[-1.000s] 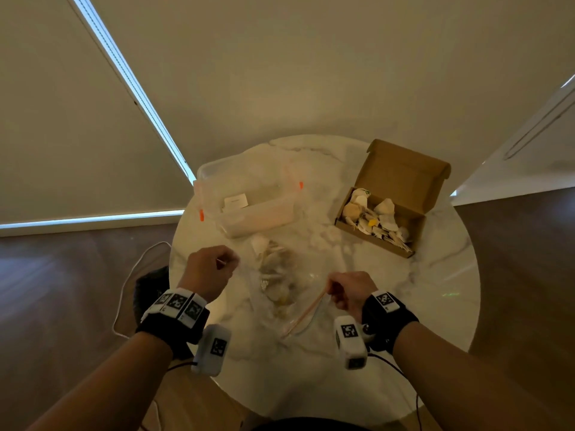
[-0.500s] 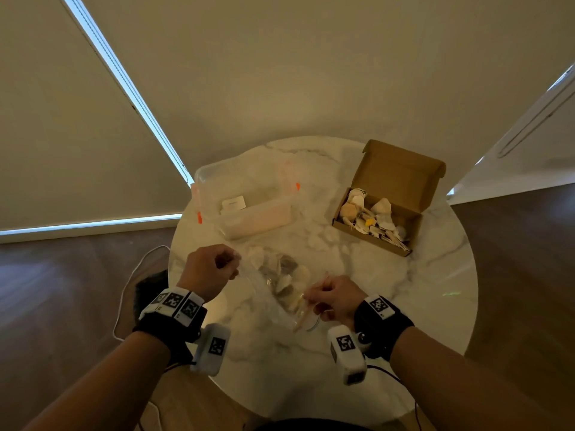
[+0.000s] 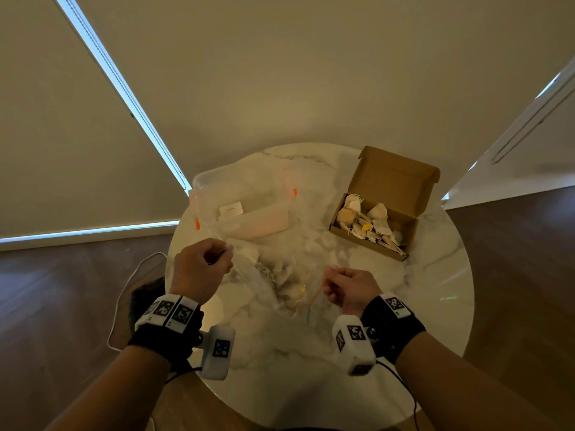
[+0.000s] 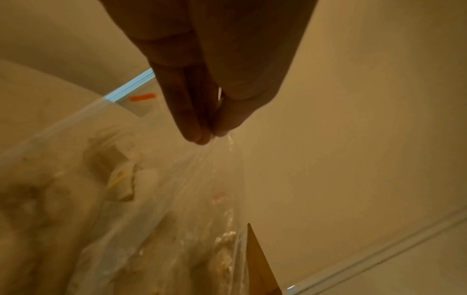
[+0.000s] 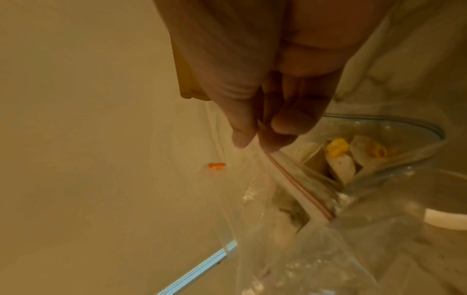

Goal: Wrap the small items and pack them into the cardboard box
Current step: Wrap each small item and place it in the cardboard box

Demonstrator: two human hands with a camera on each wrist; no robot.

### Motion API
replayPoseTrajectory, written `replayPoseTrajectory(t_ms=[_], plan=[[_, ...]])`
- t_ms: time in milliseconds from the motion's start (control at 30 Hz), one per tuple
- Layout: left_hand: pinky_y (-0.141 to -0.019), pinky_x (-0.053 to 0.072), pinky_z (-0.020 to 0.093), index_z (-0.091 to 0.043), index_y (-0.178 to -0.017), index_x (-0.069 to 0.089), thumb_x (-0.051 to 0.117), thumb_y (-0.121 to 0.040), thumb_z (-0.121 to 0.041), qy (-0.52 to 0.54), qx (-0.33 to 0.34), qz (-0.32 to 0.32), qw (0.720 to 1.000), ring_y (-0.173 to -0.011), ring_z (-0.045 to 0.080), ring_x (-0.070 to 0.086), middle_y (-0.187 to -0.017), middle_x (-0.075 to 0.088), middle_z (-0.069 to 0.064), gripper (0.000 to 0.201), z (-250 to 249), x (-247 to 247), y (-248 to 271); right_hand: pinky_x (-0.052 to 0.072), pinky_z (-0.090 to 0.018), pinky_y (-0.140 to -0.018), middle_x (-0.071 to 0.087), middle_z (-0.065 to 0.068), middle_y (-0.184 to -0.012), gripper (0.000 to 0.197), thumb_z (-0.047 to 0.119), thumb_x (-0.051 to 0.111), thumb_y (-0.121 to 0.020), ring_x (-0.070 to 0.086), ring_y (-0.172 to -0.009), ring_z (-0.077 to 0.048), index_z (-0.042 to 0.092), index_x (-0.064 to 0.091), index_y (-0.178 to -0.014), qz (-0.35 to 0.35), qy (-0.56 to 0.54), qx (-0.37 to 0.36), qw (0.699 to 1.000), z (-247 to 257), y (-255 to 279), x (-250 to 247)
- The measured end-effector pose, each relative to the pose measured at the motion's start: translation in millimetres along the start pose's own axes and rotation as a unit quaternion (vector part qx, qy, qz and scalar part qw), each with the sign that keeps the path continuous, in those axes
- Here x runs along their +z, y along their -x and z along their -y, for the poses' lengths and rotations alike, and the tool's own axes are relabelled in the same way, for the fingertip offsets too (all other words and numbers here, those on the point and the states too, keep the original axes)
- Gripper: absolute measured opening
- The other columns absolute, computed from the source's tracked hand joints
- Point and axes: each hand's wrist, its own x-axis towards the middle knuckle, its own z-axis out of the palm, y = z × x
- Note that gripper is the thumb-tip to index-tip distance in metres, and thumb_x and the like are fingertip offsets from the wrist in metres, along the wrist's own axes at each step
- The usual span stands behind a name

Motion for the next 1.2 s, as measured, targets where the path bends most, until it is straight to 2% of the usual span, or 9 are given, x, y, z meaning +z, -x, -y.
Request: replayPoseTrajectory(t_ms=[267, 367, 500, 700, 833, 900, 967, 1067, 1200], plan=[[-0.087, 0.052, 0.037, -0.017, -0.107, 0.065, 0.069, -0.086, -0.016, -0.137, 0.004, 0.000, 0.991, -0.089, 0.021, 0.064, -0.100, 0.069, 0.005, 0.022, 13.8, 1.7, -5.0, 0.050, -0.027, -0.048, 0.065, -0.018, -0.069, 0.010, 0.005, 0.066, -0.088, 0.060, -0.054, -0.021, -0.003, 0.064, -0.082, 0.033, 0.056, -0.001, 0.998, 5.8, 8.6, 3.5], [-0.095, 0.042, 0.036, -0.013, -0.119, 0.059, 0.067, -0.084, -0.031, -0.175, 0.132, -0.042, 0.975, -0.110, 0.028, 0.052, -0.120, 0.057, 0.011, 0.040, 2.3, 13.0, 15.3, 0.054, -0.029, -0.054, 0.065, -0.021, -0.067, 0.013, 0.000, 0.062, -0.088, 0.061, -0.056, -0.026, -0.007, 0.065, -0.077, 0.070, 0.047, 0.013, 0.996, 10.4, 12.3, 9.4], [-0.091, 0.042, 0.023, -0.026, -0.116, 0.052, 0.058, -0.084, -0.052, -0.217, 0.252, 0.145, 0.932, -0.107, 0.012, 0.046, -0.121, 0.050, -0.004, 0.042, -19.9, 63.3, 63.6, 0.052, -0.027, -0.054, 0.065, -0.018, -0.071, 0.013, 0.003, 0.066, -0.086, 0.061, -0.060, -0.025, -0.006, 0.067, -0.077, 0.093, 0.092, 0.009, 0.991, 15.4, 12.8, 17.1], [-0.063, 0.047, 0.026, -0.020, -0.089, 0.057, 0.063, -0.086, -0.012, -0.151, 0.212, 0.157, 0.953, -0.074, 0.015, 0.053, -0.098, 0.052, -0.006, 0.011, -16.1, 89.6, 67.8, 0.044, -0.024, -0.054, 0.071, -0.013, -0.079, 0.021, 0.016, 0.069, -0.086, 0.062, -0.063, -0.018, -0.004, 0.072, -0.091, 0.136, 0.151, 0.006, 0.979, 20.7, 11.9, 12.1], [-0.075, 0.054, 0.034, -0.022, -0.105, 0.071, 0.059, -0.087, -0.005, -0.187, 0.152, 0.113, 0.964, -0.090, 0.017, 0.061, -0.110, 0.059, -0.007, 0.027, -3.7, 77.3, 60.1, 0.049, -0.029, -0.057, 0.072, -0.016, -0.077, 0.016, 0.014, 0.066, -0.089, 0.062, -0.062, -0.021, 0.002, 0.073, -0.081, 0.073, 0.187, -0.059, 0.978, 25.0, -1.0, -6.8], [-0.084, 0.054, 0.035, -0.024, -0.127, 0.059, 0.059, -0.087, -0.010, -0.226, 0.130, 0.127, 0.957, -0.104, 0.016, 0.059, -0.123, 0.055, -0.008, 0.042, -0.8, 73.6, 60.0, 0.054, -0.030, -0.060, 0.073, -0.010, -0.074, 0.013, 0.014, 0.065, -0.087, 0.065, -0.062, -0.020, 0.008, 0.074, -0.079, 0.046, 0.363, -0.175, 0.914, 19.8, -8.0, -17.3], [-0.093, 0.050, 0.031, -0.020, -0.137, 0.049, 0.066, -0.083, -0.012, -0.233, 0.138, 0.152, 0.951, -0.113, 0.019, 0.055, -0.131, 0.050, -0.004, 0.057, -2.7, 73.5, 61.7, 0.056, -0.033, -0.072, 0.074, -0.006, -0.080, 0.014, 0.018, 0.063, -0.087, 0.067, -0.072, -0.019, 0.011, 0.075, -0.086, 0.095, 0.536, -0.277, 0.792, 8.0, -12.3, -17.6], [-0.098, 0.039, 0.023, -0.017, -0.143, 0.040, 0.069, -0.081, -0.014, -0.242, 0.162, 0.181, 0.939, -0.120, 0.020, 0.050, -0.139, 0.044, -0.001, 0.068, -9.3, 76.9, 65.5, 0.045, -0.037, -0.099, 0.063, -0.013, -0.122, 0.035, 0.017, 0.057, -0.089, 0.058, -0.112, -0.029, 0.010, 0.062, -0.123, 0.224, 0.688, -0.319, 0.612, -17.6, -24.5, -0.6], [-0.093, 0.034, 0.016, -0.018, -0.142, 0.042, 0.067, -0.082, -0.011, -0.243, 0.167, 0.175, 0.939, -0.119, 0.018, 0.052, -0.137, 0.045, -0.002, 0.065, -13.0, 80.9, 69.1, 0.025, -0.049, -0.113, 0.029, -0.021, -0.151, 0.052, 0.013, 0.047, -0.096, 0.028, -0.138, -0.040, 0.005, 0.033, -0.145, 0.263, 0.765, -0.360, 0.466, -41.0, -36.4, 28.9]])
